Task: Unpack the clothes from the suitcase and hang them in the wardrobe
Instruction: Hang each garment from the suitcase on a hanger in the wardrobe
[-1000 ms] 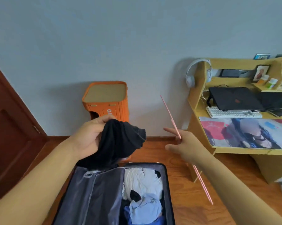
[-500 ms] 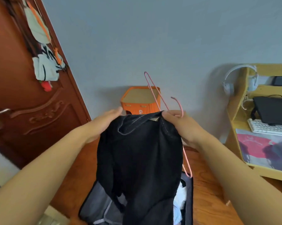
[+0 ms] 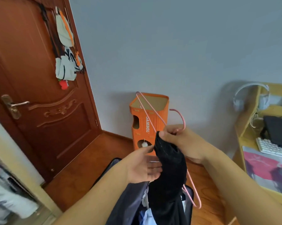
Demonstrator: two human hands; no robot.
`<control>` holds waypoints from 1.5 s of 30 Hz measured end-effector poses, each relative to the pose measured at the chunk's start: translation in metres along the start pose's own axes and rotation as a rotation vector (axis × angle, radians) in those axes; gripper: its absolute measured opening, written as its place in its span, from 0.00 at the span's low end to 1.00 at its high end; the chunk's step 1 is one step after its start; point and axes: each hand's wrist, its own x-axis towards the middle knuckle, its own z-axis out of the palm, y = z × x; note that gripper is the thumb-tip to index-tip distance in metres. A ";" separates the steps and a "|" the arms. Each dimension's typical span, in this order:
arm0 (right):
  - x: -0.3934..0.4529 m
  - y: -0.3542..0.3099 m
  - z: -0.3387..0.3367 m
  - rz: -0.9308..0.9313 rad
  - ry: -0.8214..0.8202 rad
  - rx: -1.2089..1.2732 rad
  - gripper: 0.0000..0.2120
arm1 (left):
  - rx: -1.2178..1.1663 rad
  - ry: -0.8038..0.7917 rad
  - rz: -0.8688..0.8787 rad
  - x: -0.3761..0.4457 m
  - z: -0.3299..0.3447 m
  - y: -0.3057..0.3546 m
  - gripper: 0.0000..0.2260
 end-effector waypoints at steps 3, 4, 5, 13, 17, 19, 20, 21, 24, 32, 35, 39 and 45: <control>-0.013 0.007 0.003 0.002 -0.034 -0.074 0.18 | 0.046 -0.105 0.054 0.006 0.013 0.002 0.21; -0.017 0.009 0.003 -0.003 -0.035 -0.098 0.19 | 0.078 -0.132 0.076 0.009 0.017 0.001 0.21; -0.021 0.012 0.002 -0.002 -0.029 -0.111 0.20 | 0.108 -0.138 0.094 0.013 0.020 -0.001 0.22; -0.042 0.030 0.008 0.063 0.053 -0.209 0.16 | 0.149 -0.014 -0.008 0.043 0.021 0.013 0.30; -0.041 0.036 0.015 0.065 0.050 -0.182 0.18 | 0.330 -0.139 -0.049 0.024 0.035 0.007 0.22; -0.040 0.040 0.020 0.073 0.053 -0.168 0.20 | 0.347 -0.164 -0.028 0.017 0.040 -0.003 0.12; -0.039 0.042 0.022 0.077 0.042 -0.145 0.20 | 0.317 -0.143 0.002 0.011 0.041 -0.006 0.11; -0.038 0.041 0.024 0.074 0.029 -0.120 0.19 | 0.278 -0.105 0.043 0.011 0.038 -0.008 0.11; -0.039 0.039 0.028 0.072 -0.041 -0.094 0.17 | 0.209 0.019 0.167 0.010 0.019 -0.005 0.08; -0.023 0.051 -0.008 0.148 0.207 0.019 0.15 | 0.528 -0.218 0.415 -0.052 -0.018 0.019 0.09; -0.010 0.048 0.004 0.166 0.017 -0.030 0.16 | 0.967 -0.270 0.479 -0.076 0.000 0.035 0.09; 0.004 0.063 0.045 0.277 -0.197 0.333 0.23 | 1.114 -0.285 0.592 -0.096 0.018 0.046 0.08; 0.006 0.072 0.049 0.223 -0.308 0.520 0.13 | 1.042 -0.013 0.779 -0.101 0.004 0.044 0.08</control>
